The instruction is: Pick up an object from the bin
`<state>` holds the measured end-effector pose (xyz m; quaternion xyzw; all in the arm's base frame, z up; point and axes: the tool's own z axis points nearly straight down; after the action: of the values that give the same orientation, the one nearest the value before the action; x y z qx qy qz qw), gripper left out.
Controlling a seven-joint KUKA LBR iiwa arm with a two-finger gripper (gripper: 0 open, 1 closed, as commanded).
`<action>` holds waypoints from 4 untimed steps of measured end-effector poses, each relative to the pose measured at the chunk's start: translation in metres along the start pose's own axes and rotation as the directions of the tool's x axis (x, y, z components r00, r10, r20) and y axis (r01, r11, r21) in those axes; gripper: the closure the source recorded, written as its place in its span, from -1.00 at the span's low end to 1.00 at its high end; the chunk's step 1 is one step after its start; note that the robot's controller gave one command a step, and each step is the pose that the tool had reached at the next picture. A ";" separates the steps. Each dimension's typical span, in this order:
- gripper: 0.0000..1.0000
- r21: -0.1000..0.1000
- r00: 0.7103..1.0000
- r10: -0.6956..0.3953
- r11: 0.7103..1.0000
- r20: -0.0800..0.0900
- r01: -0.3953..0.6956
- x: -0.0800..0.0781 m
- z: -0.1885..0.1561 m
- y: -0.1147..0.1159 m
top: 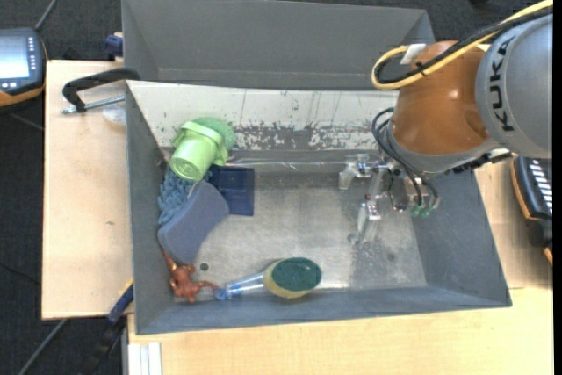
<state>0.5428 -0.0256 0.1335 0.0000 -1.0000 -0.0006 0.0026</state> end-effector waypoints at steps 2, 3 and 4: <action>-1.00 -0.006 0.973 -0.230 0.973 0.015 0.230 0.020 0.051 0.169; -1.00 -0.007 0.808 -0.590 0.808 0.004 0.590 -0.041 0.060 0.194; -1.00 -0.002 0.738 -0.675 0.738 0.007 0.675 -0.009 0.062 0.237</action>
Offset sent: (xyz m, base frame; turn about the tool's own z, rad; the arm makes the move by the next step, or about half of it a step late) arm -0.0092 0.0902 -0.0634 -0.2345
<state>0.5518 0.2111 0.0718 0.3619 -0.9322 -0.0035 -0.0009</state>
